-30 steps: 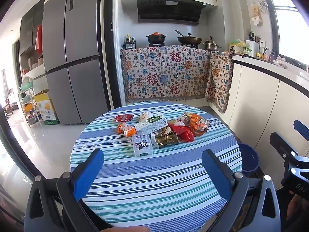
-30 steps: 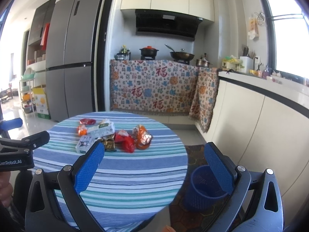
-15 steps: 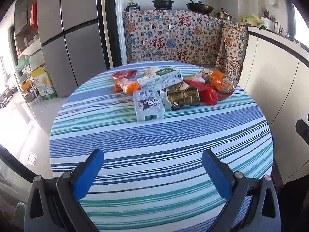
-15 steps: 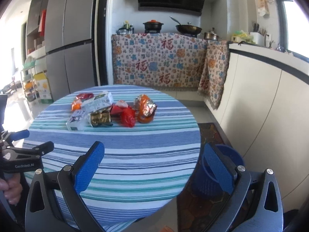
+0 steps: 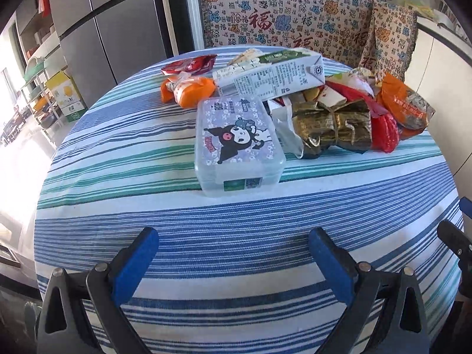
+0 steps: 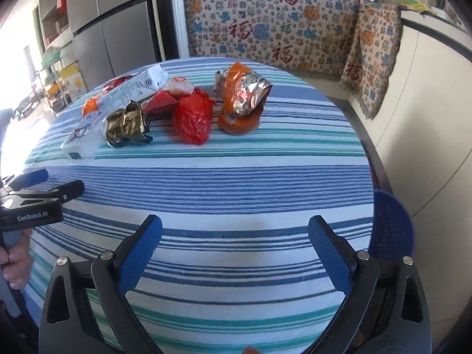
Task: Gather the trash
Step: 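Move the right tool to the orange-and-silver chip bag and grasp it, then carry the chip bag over the blue wastebasket and open the right tool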
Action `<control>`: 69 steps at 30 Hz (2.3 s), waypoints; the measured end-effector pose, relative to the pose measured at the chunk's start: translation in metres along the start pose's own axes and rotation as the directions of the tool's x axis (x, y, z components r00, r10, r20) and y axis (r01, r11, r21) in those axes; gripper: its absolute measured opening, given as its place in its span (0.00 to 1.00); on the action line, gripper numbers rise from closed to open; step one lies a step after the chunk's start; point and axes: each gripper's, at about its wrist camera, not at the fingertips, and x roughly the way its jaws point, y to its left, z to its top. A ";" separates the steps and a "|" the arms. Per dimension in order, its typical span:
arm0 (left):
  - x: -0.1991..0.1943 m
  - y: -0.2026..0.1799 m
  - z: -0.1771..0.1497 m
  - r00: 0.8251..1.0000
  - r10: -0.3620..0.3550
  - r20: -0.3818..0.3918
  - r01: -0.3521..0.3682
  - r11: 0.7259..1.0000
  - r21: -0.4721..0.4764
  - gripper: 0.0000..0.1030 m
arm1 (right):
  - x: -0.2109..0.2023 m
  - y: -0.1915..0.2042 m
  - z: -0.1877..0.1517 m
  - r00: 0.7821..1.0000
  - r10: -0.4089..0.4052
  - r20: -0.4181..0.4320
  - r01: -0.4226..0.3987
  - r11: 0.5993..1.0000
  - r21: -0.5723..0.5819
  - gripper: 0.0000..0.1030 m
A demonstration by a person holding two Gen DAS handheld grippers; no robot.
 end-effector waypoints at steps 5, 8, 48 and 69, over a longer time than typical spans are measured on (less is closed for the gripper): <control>0.011 0.004 0.010 1.000 -0.016 0.002 0.016 1.000 -0.017 1.00 | 0.021 -0.001 0.002 0.999 -0.004 -0.055 0.003 1.000 -0.019 0.87; 0.015 0.004 0.018 1.000 0.000 0.000 0.000 0.999 -0.040 1.00 | 0.027 -0.006 0.009 0.999 0.003 -0.054 -0.004 1.000 -0.011 0.87; 0.033 0.012 0.049 0.999 -0.041 0.007 0.042 0.999 -0.018 0.88 | 0.100 -0.022 0.095 0.997 0.057 -0.047 -0.060 0.994 -0.086 0.81; 0.002 0.021 0.029 0.992 -0.126 0.015 0.125 0.991 0.054 0.61 | 0.051 -0.046 0.115 0.987 0.158 -0.026 -0.159 0.987 -0.036 0.13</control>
